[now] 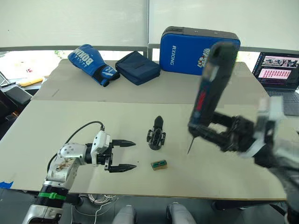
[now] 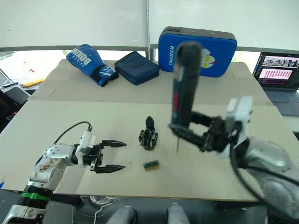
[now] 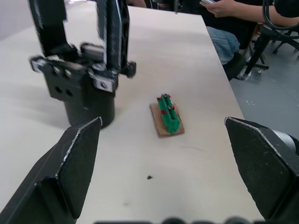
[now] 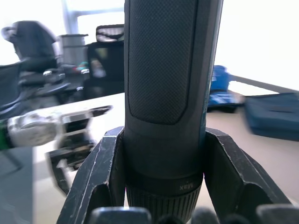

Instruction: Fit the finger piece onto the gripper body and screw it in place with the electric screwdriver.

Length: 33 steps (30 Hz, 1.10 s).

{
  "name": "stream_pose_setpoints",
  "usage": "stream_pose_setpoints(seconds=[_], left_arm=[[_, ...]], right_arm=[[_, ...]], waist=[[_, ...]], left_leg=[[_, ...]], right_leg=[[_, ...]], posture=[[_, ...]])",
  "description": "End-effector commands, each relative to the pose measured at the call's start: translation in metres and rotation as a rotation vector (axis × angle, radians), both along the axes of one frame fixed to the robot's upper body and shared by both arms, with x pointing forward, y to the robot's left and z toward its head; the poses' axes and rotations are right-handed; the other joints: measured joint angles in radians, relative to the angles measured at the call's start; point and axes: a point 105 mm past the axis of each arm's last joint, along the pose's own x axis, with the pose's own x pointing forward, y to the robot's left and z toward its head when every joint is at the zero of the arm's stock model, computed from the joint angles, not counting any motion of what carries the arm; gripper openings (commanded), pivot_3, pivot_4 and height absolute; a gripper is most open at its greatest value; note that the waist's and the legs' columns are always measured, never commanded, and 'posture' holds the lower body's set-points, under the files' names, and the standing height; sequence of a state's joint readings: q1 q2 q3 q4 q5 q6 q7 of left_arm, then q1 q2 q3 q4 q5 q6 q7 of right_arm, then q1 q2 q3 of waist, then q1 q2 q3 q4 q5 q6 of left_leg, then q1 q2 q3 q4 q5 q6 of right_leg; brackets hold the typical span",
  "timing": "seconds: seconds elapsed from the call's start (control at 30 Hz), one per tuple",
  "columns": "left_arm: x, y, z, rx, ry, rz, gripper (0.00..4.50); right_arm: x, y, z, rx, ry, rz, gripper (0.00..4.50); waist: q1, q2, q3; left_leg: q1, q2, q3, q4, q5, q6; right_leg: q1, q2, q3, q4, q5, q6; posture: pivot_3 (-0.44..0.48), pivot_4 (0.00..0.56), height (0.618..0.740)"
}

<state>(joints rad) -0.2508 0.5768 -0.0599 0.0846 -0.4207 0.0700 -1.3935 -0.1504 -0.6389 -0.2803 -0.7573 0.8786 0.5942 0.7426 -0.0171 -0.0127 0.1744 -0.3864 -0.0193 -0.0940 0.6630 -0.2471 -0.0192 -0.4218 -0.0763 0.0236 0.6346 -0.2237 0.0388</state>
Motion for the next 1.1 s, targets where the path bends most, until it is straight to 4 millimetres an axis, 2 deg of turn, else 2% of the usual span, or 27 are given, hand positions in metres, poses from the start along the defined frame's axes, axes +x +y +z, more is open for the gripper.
stream_pose_setpoints(seconds=[0.03, 0.1, 0.23, 0.6, 1.1], left_arm=[[0.001, -0.005, -0.007, 0.014, -0.028, 0.031, 4.50], [0.002, -0.010, -0.011, 0.028, -0.040, 0.036, 4.50], [0.012, -0.020, -0.014, 0.047, -0.069, 0.077, 4.50], [0.005, -0.054, -0.022, 0.055, -0.037, 0.007, 4.50], [0.004, -0.064, -0.033, 0.078, -0.018, 0.021, 4.50]], right_arm=[[-0.008, 0.011, 0.004, -0.006, -0.167, 0.058, 1.93], [-0.008, 0.018, -0.007, -0.019, -0.167, 0.101, 1.93], [-0.005, 0.026, -0.014, 0.024, -0.161, 0.127, 1.93], [-0.004, 0.039, -0.025, 0.038, -0.132, 0.200, 1.93], [0.007, 0.043, -0.033, 0.037, -0.135, 0.179, 1.93]], waist=[[0.001, 0.000, 0.000], [0.001, 0.000, 0.000], [0.003, 0.000, 0.000], [0.000, 0.000, 0.000], [0.001, 0.000, 0.000]], left_leg=[[0.000, 0.000, 0.000, 0.000, 0.000, 0.000], [0.001, 0.000, 0.000, 0.000, 0.000, 0.000], [0.002, 0.000, 0.000, 0.000, 0.000, 0.000], [0.004, -0.001, 0.000, 0.000, 0.000, 0.000], [0.005, -0.001, 0.001, 0.000, 0.000, 0.000]], right_leg=[[0.001, 0.000, 0.000, 0.000, 0.000, 0.000], [0.001, 0.000, 0.000, 0.000, 0.000, 0.000], [0.001, 0.000, 0.001, 0.001, 0.000, 0.000], [0.000, 0.000, 0.002, 0.007, 0.000, 0.000], [0.001, 0.000, 0.003, 0.007, 0.000, 0.000]], posture=[[0.000, 0.150, 0.740], [0.000, 0.150, 0.740], [0.000, 0.150, 0.740], [0.000, 0.150, 0.740], [0.000, 0.150, 0.740]])
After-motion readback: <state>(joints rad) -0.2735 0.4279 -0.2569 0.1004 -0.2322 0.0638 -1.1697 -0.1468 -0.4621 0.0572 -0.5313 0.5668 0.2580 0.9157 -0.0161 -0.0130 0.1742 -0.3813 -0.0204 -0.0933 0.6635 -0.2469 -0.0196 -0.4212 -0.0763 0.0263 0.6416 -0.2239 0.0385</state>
